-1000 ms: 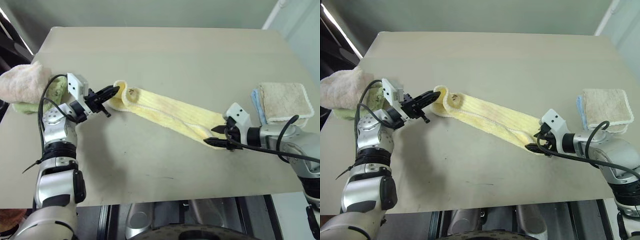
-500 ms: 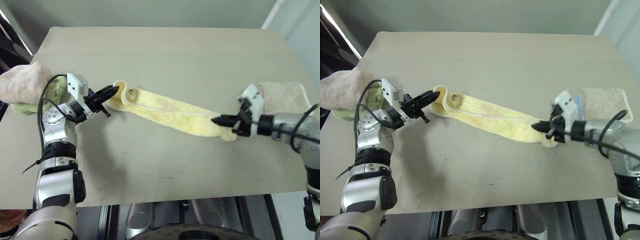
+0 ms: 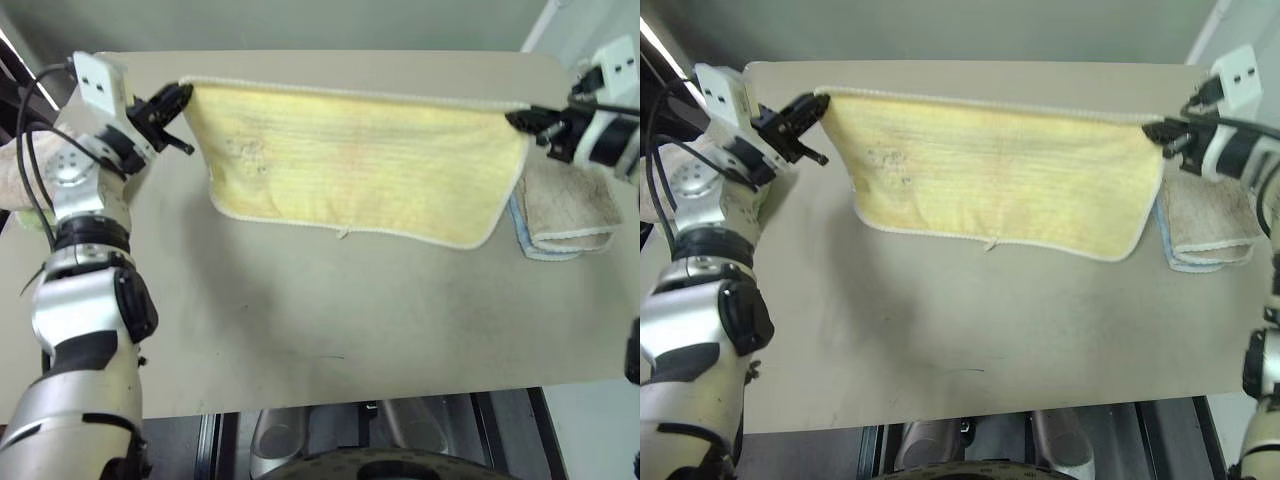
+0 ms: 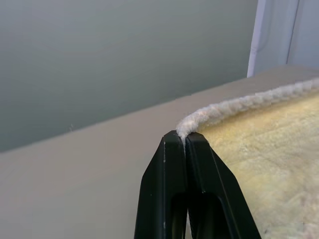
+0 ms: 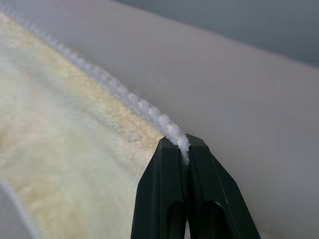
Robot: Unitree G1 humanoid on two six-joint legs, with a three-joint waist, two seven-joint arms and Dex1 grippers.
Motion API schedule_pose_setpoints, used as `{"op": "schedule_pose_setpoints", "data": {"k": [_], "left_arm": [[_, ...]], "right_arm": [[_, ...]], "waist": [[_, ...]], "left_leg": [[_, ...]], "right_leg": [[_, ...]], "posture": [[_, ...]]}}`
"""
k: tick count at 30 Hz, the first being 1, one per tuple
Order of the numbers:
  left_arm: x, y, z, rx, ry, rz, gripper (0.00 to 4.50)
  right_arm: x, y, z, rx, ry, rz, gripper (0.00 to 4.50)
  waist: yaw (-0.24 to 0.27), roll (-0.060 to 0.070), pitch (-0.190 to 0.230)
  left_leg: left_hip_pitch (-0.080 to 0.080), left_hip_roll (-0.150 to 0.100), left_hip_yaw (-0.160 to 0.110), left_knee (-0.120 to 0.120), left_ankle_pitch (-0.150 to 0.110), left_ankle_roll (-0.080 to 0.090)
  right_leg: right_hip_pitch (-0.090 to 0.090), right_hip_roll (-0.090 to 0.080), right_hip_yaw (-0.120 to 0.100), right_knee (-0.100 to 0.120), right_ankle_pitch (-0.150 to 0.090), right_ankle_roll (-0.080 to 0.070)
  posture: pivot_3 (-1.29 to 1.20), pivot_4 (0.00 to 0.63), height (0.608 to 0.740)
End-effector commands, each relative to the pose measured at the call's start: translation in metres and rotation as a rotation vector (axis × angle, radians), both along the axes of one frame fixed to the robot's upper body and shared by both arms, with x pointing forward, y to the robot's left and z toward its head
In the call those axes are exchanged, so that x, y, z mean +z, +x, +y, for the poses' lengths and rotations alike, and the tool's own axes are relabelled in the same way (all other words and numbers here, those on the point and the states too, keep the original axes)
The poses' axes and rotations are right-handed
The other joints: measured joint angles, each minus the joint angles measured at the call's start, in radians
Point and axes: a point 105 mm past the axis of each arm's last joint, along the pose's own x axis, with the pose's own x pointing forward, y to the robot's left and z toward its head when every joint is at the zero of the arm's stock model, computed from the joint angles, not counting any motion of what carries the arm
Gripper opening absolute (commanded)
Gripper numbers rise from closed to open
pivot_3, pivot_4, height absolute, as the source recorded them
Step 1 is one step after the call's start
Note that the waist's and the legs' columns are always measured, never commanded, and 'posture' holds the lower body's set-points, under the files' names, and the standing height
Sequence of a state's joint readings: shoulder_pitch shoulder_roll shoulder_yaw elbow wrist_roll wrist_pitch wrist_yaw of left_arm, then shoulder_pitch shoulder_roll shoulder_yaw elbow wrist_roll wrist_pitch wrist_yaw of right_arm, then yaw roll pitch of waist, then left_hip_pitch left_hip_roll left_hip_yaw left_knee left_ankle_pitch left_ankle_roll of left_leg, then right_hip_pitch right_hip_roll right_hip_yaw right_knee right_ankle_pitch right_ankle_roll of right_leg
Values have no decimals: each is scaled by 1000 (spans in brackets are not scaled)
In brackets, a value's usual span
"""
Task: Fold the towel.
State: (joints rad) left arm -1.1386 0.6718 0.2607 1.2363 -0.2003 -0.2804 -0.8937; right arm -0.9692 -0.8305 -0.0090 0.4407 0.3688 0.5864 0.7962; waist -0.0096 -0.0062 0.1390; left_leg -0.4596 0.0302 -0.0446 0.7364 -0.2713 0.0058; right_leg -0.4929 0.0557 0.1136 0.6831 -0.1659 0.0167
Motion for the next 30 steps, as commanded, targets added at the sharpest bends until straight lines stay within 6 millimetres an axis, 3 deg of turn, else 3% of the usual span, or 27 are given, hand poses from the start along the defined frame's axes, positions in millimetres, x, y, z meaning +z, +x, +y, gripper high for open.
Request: {"op": "schedule_pose_setpoints", "data": {"k": [1, 7, 10, 12, 15, 23, 30], "left_arm": [[35, -5, 23, 122, 47, -95, 0], [70, -13, 36, 190, 136, -168, 0], [70, -18, 38, 148, 174, -135, 0], [64, -23, 38, 90, 212, -99, 0], [44, -34, 40, -38, 263, 4, 0], [-21, -74, 70, -183, 309, 328, 0], [-63, -106, 83, -265, 263, 489, 0]], "right_arm": [[33, 15, -25, -122, 32, -142, 41], [63, 16, -16, -38, 101, -294, 41], [63, 11, -13, 13, 107, -316, 41], [53, 2, -8, 82, 121, -270, 41], [25, -25, -1, 207, 123, -188, 41], [-28, -109, 14, 397, 175, 64, 41], [-64, -153, 19, 417, 221, 252, 41]], "waist": [[-4, 0, 0], [-11, 0, 0], [-12, 0, 0], [-13, 0, 0], [-13, -1, 0], [-16, 0, 0], [-15, -1, -1]], "left_leg": [[-3, 0, 0, 0, 1, 0], [-21, 0, 0, 0, 8, -5], [-32, 0, 1, 2, 10, -8], [-33, -1, 2, 3, 13, -12], [-33, -2, 2, 3, 12, -11], [-30, -2, 2, 11, 8, -5], [-8, -2, 1, 14, 5, 0]], "right_leg": [[-3, 0, 0, 0, 0, 0], [-23, -1, -1, 6, 0, -1], [-34, -3, -2, 10, 0, -1], [-36, -4, -1, 12, 0, -1], [-35, -4, -3, 12, -2, -1], [-31, -4, -3, 18, -2, 0], [-6, -4, -3, 15, -8, -10]], "posture": [[0, 150, 703], [0, 150, 703], [0, 150, 703], [0, 150, 703], [0, 150, 703], [0, 150, 703], [0, 150, 703]]}}
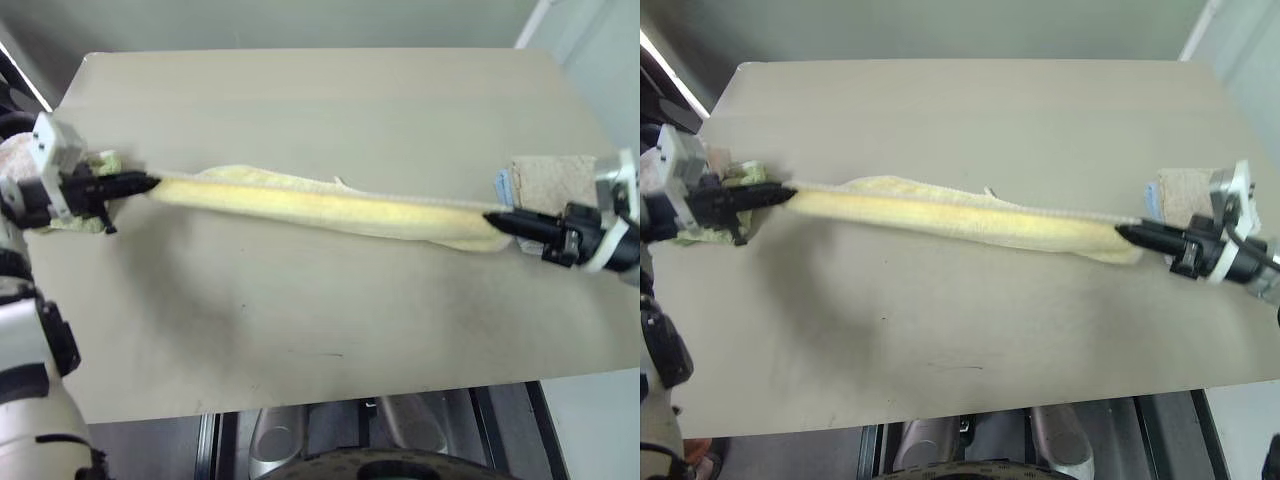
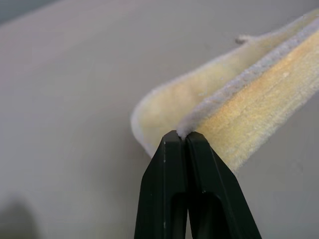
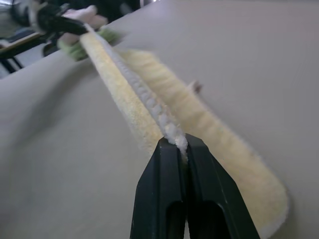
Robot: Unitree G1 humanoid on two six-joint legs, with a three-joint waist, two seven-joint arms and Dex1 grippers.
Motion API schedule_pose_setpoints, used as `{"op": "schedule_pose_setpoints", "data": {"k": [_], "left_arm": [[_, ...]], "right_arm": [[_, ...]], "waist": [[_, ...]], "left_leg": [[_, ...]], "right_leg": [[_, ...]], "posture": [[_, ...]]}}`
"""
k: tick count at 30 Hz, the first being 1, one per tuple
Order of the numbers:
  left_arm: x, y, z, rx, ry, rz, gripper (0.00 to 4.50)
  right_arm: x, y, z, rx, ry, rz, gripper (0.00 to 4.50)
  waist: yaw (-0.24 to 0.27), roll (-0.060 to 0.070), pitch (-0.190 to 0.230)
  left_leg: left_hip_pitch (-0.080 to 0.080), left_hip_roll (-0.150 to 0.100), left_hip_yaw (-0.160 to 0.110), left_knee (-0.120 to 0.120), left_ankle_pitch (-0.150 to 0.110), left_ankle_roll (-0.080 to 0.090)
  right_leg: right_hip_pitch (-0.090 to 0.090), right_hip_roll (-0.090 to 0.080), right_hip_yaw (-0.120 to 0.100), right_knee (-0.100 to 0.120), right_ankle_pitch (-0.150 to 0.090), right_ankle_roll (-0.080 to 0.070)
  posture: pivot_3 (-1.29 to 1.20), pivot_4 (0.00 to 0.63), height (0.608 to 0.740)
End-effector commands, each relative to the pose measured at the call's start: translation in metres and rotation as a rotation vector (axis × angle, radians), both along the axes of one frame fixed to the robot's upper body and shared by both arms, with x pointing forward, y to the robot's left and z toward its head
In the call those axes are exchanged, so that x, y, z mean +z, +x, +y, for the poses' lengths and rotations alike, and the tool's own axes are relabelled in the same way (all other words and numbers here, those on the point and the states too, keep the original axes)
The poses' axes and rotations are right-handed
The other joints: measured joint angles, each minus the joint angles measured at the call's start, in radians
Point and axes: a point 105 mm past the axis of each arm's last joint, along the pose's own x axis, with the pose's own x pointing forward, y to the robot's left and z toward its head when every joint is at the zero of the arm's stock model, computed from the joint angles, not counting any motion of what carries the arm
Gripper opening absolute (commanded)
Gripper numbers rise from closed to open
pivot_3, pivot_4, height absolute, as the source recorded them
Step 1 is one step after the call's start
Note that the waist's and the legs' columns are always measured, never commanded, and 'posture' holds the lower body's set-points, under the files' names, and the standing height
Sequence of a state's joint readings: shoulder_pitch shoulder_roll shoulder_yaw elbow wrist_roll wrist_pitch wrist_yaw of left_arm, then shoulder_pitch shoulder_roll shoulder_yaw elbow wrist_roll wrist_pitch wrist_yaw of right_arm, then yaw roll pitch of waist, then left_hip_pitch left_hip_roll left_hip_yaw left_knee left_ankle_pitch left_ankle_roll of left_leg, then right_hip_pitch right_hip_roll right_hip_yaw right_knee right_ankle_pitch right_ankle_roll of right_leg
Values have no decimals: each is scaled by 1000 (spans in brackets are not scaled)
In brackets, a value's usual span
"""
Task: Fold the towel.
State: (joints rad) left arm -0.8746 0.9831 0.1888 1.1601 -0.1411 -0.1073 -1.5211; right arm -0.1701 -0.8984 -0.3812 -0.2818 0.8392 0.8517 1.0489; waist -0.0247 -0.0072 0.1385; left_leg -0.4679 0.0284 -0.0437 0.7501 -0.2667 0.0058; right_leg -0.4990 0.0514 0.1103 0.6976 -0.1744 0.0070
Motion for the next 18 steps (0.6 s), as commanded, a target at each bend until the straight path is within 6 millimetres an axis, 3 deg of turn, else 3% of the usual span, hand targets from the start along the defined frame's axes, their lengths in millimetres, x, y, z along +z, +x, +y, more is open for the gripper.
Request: {"op": "schedule_pose_setpoints", "data": {"k": [1, 2, 6, 8, 13, 18], "left_arm": [[7, -15, 16, 42, -17, 0, 0], [6, -15, 16, 44, -21, 2, 0], [-29, -46, 30, 68, -26, 155, 0], [-34, -54, 35, 92, -30, 183, 0], [-34, -70, 39, 82, 1, 250, 0], [-27, -59, 28, 46, 22, 224, 0]], "right_arm": [[14, -12, -7, -37, 2, -23, 41], [13, -13, -7, -38, 3, -20, 41], [-21, -45, 4, -12, -13, 120, 41], [-28, -56, 7, 0, -29, 154, 41], [-47, -88, 15, 68, -136, 236, 41], [-50, -84, 10, 32, -147, 220, 41]], "waist": [[0, 0, 0], [0, 0, 0], [1, -2, -2], [1, -2, -2], [5, -5, -4], [7, -8, -7]], "left_leg": [[1, 0, 0, 0, -1, 1], [2, 0, 0, 0, -1, 1], [9, -1, -1, -1, -2, 0], [9, -1, 0, -3, -3, -1], [9, -1, -2, -2, -3, -2], [10, -1, -4, 0, -8, -6]], "right_leg": [[1, 0, 0, 0, 0, 0], [2, 0, 0, 0, 1, 0], [8, 0, 0, 0, 1, -1], [7, 0, 0, 0, 0, -2], [7, 0, -1, 0, 0, -3], [7, 1, -1, 0, -2, -1]], "posture": [[0, 150, 703], [0, 150, 703], [0, 150, 703], [0, 150, 703], [0, 150, 703], [0, 150, 703]]}}
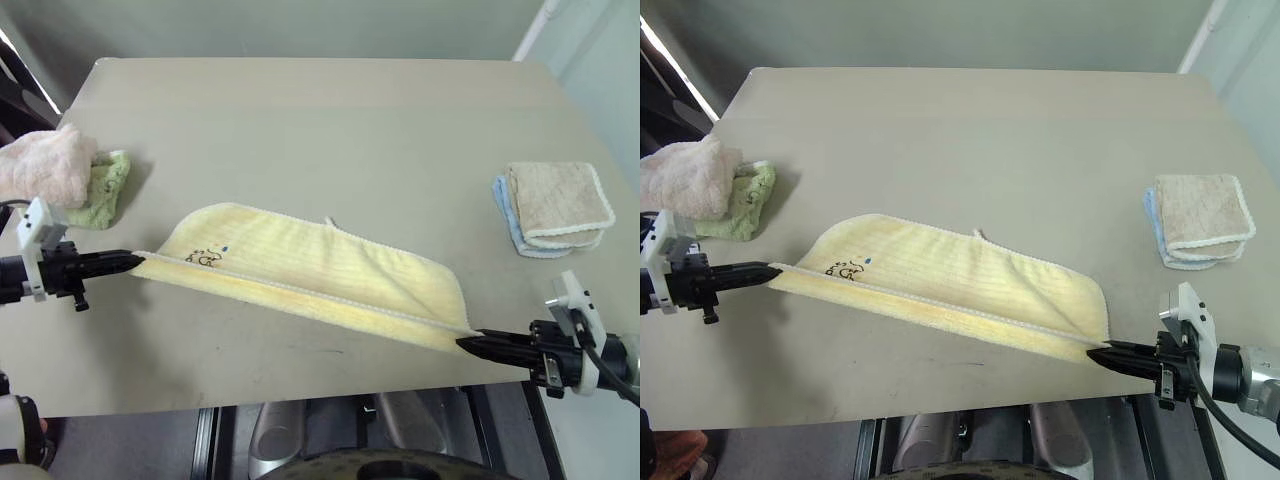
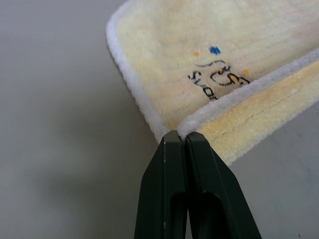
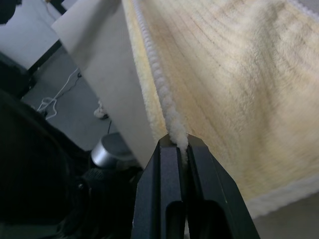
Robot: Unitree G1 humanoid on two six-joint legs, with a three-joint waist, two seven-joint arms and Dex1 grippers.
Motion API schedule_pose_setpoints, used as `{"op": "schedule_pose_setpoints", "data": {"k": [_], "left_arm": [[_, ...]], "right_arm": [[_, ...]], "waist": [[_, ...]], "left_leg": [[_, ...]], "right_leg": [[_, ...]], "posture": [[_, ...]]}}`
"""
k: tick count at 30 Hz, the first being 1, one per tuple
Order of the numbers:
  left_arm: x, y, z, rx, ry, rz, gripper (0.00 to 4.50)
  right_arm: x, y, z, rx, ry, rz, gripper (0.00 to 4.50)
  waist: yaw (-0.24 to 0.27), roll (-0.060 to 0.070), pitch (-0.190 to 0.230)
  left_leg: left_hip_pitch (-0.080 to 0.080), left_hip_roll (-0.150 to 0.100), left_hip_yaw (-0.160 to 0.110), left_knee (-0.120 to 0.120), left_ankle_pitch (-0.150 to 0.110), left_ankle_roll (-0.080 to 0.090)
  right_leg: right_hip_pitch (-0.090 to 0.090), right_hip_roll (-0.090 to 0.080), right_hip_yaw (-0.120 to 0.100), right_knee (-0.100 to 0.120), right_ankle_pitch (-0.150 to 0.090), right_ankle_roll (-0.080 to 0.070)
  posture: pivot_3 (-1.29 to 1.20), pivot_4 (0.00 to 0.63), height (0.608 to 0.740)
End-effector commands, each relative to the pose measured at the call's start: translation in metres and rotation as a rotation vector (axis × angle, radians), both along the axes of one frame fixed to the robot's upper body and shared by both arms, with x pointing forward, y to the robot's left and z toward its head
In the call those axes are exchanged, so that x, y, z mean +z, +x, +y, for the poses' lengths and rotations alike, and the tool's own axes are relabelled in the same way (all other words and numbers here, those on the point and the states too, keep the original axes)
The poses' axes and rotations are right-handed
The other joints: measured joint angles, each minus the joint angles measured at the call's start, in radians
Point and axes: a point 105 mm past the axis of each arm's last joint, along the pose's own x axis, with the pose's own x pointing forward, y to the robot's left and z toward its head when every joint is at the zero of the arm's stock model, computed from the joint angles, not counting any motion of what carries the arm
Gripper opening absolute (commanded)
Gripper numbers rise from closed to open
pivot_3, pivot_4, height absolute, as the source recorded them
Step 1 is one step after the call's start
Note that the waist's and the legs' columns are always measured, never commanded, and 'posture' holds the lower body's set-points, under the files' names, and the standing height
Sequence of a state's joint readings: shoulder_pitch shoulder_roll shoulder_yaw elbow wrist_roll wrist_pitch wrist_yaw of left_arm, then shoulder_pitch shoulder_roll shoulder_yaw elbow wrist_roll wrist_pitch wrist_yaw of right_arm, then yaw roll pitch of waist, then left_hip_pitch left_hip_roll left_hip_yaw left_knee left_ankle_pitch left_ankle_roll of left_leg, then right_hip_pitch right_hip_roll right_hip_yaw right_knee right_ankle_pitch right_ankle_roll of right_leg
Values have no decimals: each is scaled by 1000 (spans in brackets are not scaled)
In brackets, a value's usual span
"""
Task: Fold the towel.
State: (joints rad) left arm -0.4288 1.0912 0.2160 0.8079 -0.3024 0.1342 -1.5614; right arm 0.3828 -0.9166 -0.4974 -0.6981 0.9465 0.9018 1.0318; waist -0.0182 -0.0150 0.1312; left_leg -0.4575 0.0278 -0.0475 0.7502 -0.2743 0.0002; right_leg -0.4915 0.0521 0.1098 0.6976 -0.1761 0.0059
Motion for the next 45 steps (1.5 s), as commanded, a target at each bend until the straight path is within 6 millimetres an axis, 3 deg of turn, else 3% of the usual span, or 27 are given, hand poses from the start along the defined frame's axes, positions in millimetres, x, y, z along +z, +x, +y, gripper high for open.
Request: {"op": "schedule_pose_setpoints", "data": {"k": [1, 8, 12, 22, 29, 30, 34, 43, 44, 45], "left_arm": [[18, 7, 1, 2, 32, -42, 0], [23, 50, -29, -22, 20, -145, 0], [20, 69, -36, 2, 47, -185, 0], [11, 105, -58, 65, 98, -335, 0], [1, 107, -67, 49, 86, -330, 0], [-1, 106, -66, 53, 85, -321, 0], [-5, 106, -61, 83, 106, -312, 994], [8, 105, -50, 135, 92, -396, 4196], [11, 107, -46, 164, 123, -433, 4471], [15, 108, -41, 195, 158, -479, 4471]], "right_arm": [[3, 15, -19, -96, -61, -67, 41], [-1, 55, -32, -244, -49, -146, 41], [-8, 71, -27, -277, -55, -160, 41], [-21, 84, -18, -301, -71, -140, 41], [-18, 83, -19, -309, -55, -121, 41], [-18, 83, -19, -308, -52, -119, 247], [-11, 85, -18, -326, -16, -139, 1360], [0, 85, -24, -363, 14, -175, 4471], [4, 86, -27, -386, 28, -183, 4500], [8, 87, -29, -405, 47, -187, 4500]], "waist": [[0, -1, -1], [8, -1, -1], [11, -1, 0], [13, 0, 0], [13, 0, 0], [13, 0, 0], [13, 0, 0], [13, 0, 0], [13, 0, 0], [13, 0, 0]], "left_leg": [[0, 0, 0, 0, -1, 0], [-2, 0, 0, 0, -2, 1], [-3, 1, 1, -1, -2, 2], [-2, 1, 2, 0, -1, 3], [-1, 0, 3, 0, -1, 4], [0, 0, 3, 0, -1, 4], [2, 0, 4, 0, -1, 4], [3, 0, 4, 0, -1, 4], [3, 0, 4, 0, -1, 4], [3, 0, 4, 0, -1, 4]], "right_leg": [[0, 0, 0, 0, 0, 0], [-2, 0, 0, 0, 3, -4], [-4, 1, 0, 0, 3, -4], [-1, 1, 0, -1, 3, 2], [0, 1, 0, -1, 2, 3], [1, 1, 0, -1, 2, 3], [3, 1, 0, -1, 0, 5], [4, 1, 0, -1, -1, 7], [4, 1, 0, -1, -1, 7], [4, 1, 0, -1, -1, 7]], "posture": [[0, 150, 703], [0, 150, 703], [0, 150, 703], [0, 150, 703], [0, 150, 703], [0, 150, 703], [0, 150, 703], [0, 150, 703], [0, 150, 703], [0, 150, 703]]}}
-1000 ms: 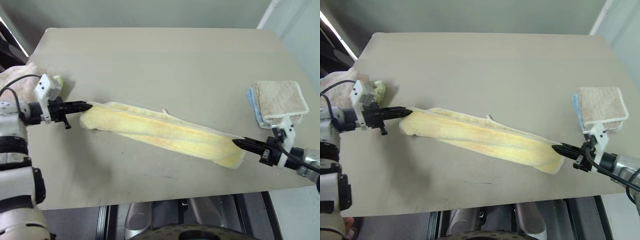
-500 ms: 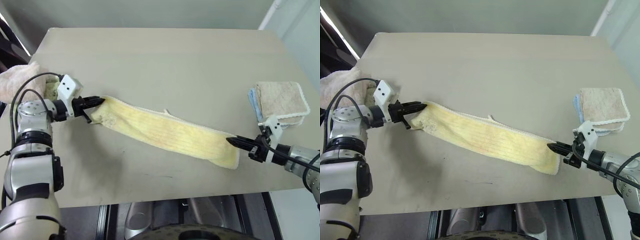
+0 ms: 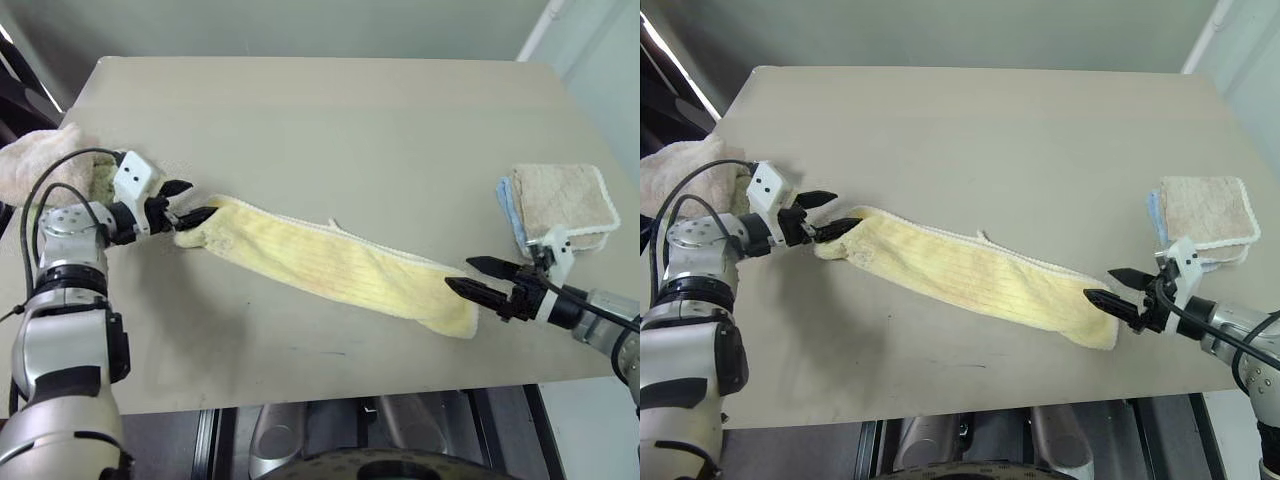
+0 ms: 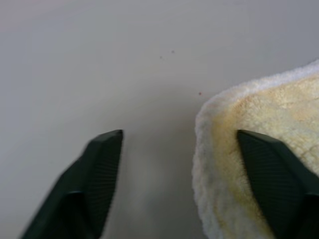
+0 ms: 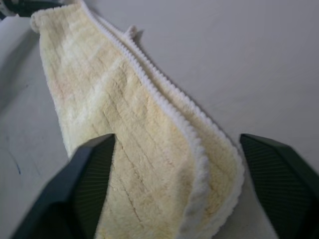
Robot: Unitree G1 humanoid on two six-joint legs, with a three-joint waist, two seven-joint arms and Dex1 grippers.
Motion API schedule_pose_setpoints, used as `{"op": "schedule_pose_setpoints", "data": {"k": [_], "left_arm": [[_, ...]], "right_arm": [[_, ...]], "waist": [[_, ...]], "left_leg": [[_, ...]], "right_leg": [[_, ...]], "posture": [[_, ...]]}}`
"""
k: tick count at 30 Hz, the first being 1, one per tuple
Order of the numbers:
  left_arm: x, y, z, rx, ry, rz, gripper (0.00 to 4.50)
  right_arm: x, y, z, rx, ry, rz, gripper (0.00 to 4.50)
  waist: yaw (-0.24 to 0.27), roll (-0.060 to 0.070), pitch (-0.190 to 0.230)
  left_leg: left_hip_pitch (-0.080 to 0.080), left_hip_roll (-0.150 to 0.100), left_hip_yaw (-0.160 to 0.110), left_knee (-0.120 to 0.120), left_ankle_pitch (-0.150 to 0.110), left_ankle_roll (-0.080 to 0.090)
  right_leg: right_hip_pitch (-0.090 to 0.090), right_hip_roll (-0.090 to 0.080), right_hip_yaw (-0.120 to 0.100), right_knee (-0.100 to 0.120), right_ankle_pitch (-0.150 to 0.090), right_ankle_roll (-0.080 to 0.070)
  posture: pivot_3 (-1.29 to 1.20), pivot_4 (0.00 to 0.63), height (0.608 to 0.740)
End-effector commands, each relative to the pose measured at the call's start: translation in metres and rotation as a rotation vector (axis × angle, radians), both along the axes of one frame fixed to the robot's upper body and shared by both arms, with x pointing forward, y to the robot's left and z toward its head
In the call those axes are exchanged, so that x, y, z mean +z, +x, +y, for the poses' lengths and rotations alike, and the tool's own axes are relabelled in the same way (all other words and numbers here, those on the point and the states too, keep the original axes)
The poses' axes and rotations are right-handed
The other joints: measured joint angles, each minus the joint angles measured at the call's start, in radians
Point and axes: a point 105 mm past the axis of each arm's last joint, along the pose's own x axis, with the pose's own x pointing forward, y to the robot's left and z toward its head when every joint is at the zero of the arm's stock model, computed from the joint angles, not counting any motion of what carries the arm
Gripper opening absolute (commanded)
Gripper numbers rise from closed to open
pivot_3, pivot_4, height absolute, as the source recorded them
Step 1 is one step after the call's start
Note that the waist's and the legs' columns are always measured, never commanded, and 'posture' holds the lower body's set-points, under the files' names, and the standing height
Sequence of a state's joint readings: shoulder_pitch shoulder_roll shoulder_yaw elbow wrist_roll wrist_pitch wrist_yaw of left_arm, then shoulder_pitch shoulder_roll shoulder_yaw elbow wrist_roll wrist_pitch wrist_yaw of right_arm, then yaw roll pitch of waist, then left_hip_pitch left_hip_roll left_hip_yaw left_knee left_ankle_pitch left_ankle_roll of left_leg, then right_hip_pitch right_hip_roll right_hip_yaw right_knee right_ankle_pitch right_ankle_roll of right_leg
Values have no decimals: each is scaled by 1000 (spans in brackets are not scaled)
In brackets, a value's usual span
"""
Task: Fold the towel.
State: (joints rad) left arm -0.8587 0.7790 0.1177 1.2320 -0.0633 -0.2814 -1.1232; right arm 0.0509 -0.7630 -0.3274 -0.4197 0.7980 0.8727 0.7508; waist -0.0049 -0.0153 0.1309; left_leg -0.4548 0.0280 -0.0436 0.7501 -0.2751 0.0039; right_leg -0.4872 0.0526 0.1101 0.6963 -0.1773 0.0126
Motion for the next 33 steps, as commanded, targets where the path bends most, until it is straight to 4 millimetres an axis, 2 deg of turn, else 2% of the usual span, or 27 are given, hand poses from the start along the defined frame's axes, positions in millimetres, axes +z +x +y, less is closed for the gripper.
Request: {"op": "schedule_pose_setpoints", "data": {"k": [1, 3, 6, 8, 11, 16, 20, 22, 25, 27, 33], "left_arm": [[26, 3, 21, 108, 96, -188, 4471], [29, 1, 23, 117, 97, -228, 4471], [40, 3, 22, 136, 32, -307, 4471], [47, 4, 12, 89, -44, -333, 4471], [47, 5, -13, -25, -144, -322, 4471], [42, 7, -64, -198, -255, -343, 4471], [48, -3, -110, -369, -363, -339, 4471], [47, -11, -128, -438, -394, -317, 4471], [41, -18, -144, -491, -402, -293, 4471], [37, -22, -150, -520, -392, -278, 4471], [32, -34, -165, -609, -416, -228, 4471]], "right_arm": [[23, 0, -10, -66, 55, -58, 4500], [24, -6, -12, -78, 83, -16, 4500], [34, -13, -3, -70, 169, -8, 4500], [46, -16, 5, -64, 281, 0, 4500], [58, -26, 23, -17, 446, 66, 4500], [43, -40, 46, -17, 587, 297, 4500], [36, -51, 60, -38, 725, 360, 4500], [25, -63, 68, -57, 770, 421, 4500], [12, -80, 76, -93, 810, 509, 4500], [6, -89, 78, -122, 827, 552, 4500], [-11, -106, 73, -225, 822, 650, 4500]], "waist": [[0, 0, 0], [0, 0, 0], [1, 0, 0], [2, 0, 0], [6, 0, 0], [14, 0, 0], [14, 0, 0], [13, 0, 0], [13, 1, 0], [13, 2, 1], [11, 2, 1]], "left_leg": [[0, 0, 0, 0, 0, 0], [0, 0, 0, 0, 0, 0], [0, 0, 0, 0, 0, 0], [0, -1, 0, 0, 0, 0], [-1, -3, -1, 0, 0, 0], [-1, -7, -3, 0, -1, 2], [-1, -10, -3, 0, -2, 5], [-1, -10, -3, 0, -4, 7], [0, -9, -4, -1, -5, 9], [1, -8, -4, -1, -6, 9], [1, -9, -3, 2, -8, 11]], "right_leg": [[0, 0, 0, 0, 0, 0], [0, 0, 0, 0, -1, 1], [0, 0, 0, 0, -4, 5], [0, 0, 0, 0, -5, 6], [0, 0, 0, 0, -5, 8], [2, -2, 1, 0, -8, 11], [3, -4, 1, -2, -7, 18], [5, -4, 1, -4, -5, 24], [9, -5, 0, -11, -5, 25], [11, -5, 1, -17, -6, 20], [14, -6, 2, -21, -4, 22]], "posture": [[0, 150, 703], [0, 150, 703], [0, 150, 703], [0, 150, 703], [0, 150, 703], [0, 150, 703], [0, 150, 703], [0, 150, 703], [0, 150, 703], [0, 150, 703], [0, 150, 703]]}}
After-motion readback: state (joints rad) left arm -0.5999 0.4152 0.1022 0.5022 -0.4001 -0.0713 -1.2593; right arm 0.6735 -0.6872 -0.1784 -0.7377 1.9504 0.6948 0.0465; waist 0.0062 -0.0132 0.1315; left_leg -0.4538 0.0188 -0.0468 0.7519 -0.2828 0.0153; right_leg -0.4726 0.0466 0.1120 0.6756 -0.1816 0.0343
